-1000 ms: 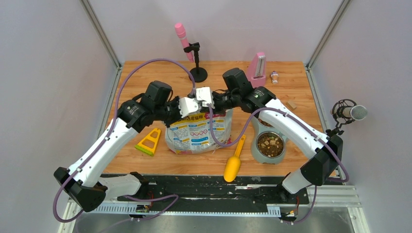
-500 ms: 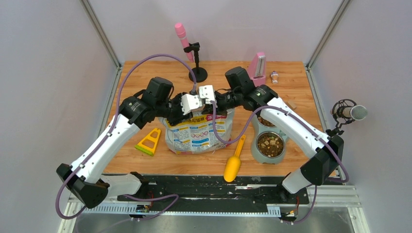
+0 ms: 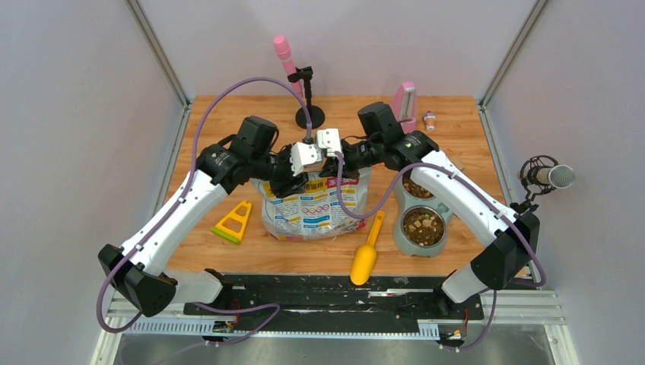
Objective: Serve the pet food
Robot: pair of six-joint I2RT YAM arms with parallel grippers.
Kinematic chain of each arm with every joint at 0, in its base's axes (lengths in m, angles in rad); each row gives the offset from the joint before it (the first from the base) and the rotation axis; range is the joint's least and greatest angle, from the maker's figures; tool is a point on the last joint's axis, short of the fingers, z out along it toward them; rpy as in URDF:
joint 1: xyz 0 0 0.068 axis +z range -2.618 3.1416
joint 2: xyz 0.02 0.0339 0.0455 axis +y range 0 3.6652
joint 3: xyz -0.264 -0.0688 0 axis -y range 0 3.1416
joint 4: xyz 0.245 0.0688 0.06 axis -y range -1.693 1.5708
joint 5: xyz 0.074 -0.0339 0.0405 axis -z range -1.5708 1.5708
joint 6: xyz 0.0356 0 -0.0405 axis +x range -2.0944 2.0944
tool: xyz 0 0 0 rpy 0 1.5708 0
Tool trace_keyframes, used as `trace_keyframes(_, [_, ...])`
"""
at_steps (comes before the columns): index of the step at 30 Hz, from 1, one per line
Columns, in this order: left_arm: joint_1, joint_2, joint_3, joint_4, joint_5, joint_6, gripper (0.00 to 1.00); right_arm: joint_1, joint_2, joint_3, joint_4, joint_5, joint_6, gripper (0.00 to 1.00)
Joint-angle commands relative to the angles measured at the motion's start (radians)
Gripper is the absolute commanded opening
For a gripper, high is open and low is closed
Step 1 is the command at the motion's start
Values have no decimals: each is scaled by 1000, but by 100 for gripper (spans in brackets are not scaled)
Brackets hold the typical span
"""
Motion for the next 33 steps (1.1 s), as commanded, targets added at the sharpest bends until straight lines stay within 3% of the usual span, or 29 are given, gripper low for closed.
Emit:
trace_keyframes(1, [3, -28, 84, 224, 83, -148, 56, 21, -49, -15, 75, -13, -30, 0])
trace_keyframes(11, [75, -54, 23, 414, 95, -337, 48, 22, -68, -51, 116, -32, -2, 0])
trace_keyframes(15, [80, -63, 16, 437, 109, -299, 36, 22, -73, -55, 123, -35, 0, 0])
trace_keyframes(20, [79, -49, 30, 324, 232, -201, 26, 22, -76, -54, 127, -32, 0, 0])
trace_keyframes(33, [79, 11, 84, 48, 201, 50, 48, 21, -71, -42, 129, -22, 9, 0])
